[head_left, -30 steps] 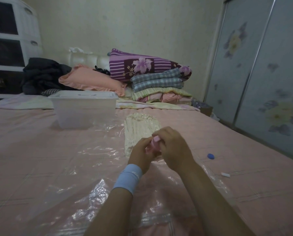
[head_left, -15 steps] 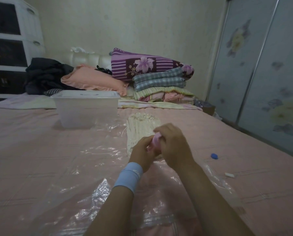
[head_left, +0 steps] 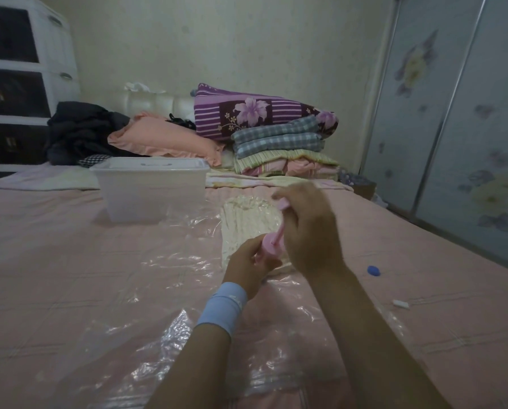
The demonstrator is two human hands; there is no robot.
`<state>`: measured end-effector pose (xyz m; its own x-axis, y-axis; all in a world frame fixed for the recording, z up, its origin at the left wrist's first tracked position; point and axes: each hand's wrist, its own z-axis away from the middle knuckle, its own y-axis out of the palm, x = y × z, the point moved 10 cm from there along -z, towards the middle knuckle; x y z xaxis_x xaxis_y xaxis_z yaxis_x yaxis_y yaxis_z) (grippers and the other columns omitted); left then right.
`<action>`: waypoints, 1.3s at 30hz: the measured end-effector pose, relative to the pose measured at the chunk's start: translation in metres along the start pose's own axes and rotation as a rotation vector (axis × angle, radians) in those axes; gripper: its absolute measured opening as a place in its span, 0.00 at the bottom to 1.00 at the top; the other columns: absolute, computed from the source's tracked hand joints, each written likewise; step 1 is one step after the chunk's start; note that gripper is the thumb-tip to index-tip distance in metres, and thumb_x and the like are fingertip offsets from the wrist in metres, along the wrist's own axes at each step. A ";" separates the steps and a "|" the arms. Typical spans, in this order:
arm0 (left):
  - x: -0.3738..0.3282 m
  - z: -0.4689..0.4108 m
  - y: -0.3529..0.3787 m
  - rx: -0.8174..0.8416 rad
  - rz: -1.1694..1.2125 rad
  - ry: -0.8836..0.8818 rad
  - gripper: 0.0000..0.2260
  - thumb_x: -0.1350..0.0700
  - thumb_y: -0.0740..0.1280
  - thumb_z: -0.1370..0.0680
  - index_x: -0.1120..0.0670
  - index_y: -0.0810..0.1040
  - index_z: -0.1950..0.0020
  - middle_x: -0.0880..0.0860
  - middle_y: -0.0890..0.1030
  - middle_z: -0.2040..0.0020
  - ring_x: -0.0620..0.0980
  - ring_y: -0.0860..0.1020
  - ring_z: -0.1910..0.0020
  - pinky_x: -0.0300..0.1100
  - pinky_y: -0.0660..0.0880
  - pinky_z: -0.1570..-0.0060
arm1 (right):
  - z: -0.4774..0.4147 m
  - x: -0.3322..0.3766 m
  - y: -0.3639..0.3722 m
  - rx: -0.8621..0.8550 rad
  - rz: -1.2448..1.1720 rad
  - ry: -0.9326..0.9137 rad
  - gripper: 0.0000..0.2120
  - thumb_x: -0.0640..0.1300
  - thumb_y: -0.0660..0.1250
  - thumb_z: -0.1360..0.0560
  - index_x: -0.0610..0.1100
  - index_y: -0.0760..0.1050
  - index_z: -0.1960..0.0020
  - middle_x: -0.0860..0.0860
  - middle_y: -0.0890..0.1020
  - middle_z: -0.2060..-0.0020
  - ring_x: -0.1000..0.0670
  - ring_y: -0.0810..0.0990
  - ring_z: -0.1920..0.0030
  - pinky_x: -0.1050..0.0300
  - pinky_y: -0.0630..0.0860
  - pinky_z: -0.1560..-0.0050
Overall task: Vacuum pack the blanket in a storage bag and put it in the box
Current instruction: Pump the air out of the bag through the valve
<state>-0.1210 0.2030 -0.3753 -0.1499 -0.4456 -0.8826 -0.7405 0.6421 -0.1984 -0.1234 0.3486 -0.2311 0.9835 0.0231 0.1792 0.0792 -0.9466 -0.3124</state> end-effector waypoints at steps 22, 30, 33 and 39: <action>-0.001 0.008 0.010 0.005 -0.016 -0.013 0.06 0.56 0.68 0.22 0.44 0.78 0.51 0.44 0.81 0.57 0.47 0.81 0.56 0.36 0.78 0.57 | 0.060 -0.049 0.049 0.369 0.099 0.178 0.21 0.51 0.50 0.24 0.44 0.79 0.49 0.50 0.79 0.53 0.51 0.72 0.55 0.56 0.69 0.57; -0.008 0.005 0.004 0.022 -0.026 -0.005 0.19 0.58 0.73 0.27 0.37 0.76 0.43 0.39 0.80 0.48 0.35 0.77 0.50 0.24 0.72 0.57 | -0.030 0.025 -0.055 -0.107 0.035 -0.116 0.11 0.38 0.60 0.20 0.38 0.80 0.49 0.45 0.81 0.54 0.46 0.79 0.54 0.54 0.76 0.52; -0.008 0.006 0.007 0.015 -0.002 -0.010 0.21 0.62 0.73 0.27 0.42 0.77 0.40 0.45 0.81 0.45 0.39 0.77 0.50 0.23 0.72 0.59 | -0.016 0.011 -0.036 -0.144 0.040 -0.053 0.11 0.36 0.59 0.20 0.38 0.80 0.49 0.45 0.81 0.54 0.45 0.79 0.52 0.52 0.76 0.51; -0.006 0.006 0.010 0.013 -0.061 -0.002 0.06 0.56 0.68 0.22 0.46 0.78 0.49 0.45 0.80 0.56 0.36 0.78 0.61 0.26 0.72 0.62 | 0.048 -0.049 0.046 0.338 0.142 0.173 0.19 0.50 0.51 0.24 0.46 0.79 0.50 0.51 0.78 0.54 0.52 0.71 0.56 0.58 0.66 0.58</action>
<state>-0.1234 0.2155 -0.3742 -0.1031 -0.4832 -0.8694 -0.7398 0.6215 -0.2576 -0.1600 0.3199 -0.2990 0.9489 -0.1822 0.2575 0.0218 -0.7765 -0.6297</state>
